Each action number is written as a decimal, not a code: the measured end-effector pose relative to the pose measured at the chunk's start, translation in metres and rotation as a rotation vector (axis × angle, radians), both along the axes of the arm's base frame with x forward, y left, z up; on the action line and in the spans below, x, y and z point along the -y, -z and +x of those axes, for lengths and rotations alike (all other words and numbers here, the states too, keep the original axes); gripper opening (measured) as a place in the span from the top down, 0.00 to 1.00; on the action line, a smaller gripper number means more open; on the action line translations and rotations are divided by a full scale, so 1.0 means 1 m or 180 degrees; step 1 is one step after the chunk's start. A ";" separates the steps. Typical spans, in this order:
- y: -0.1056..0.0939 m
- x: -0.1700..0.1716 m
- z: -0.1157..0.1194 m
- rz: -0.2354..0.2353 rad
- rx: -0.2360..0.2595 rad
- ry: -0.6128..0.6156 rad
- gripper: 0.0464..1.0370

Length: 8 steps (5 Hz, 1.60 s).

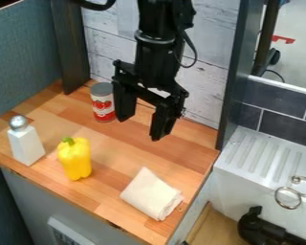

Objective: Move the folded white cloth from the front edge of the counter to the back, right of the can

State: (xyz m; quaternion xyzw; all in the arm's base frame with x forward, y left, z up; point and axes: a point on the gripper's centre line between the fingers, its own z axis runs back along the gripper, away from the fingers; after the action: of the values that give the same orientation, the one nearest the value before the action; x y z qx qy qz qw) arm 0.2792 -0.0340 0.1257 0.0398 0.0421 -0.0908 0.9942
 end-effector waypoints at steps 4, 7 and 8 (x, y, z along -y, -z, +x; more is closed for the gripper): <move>0.056 0.005 -0.002 -0.0115 -0.0051 0.0275 0.04; 0.108 0.017 -0.014 -0.0443 -0.0400 0.0334 0.04; 0.120 0.012 -0.015 -0.0509 -0.0476 0.0235 0.04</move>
State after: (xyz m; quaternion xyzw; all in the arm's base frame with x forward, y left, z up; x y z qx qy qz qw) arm 0.2645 -0.0456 0.0058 -0.0449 0.1074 -0.1331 0.9842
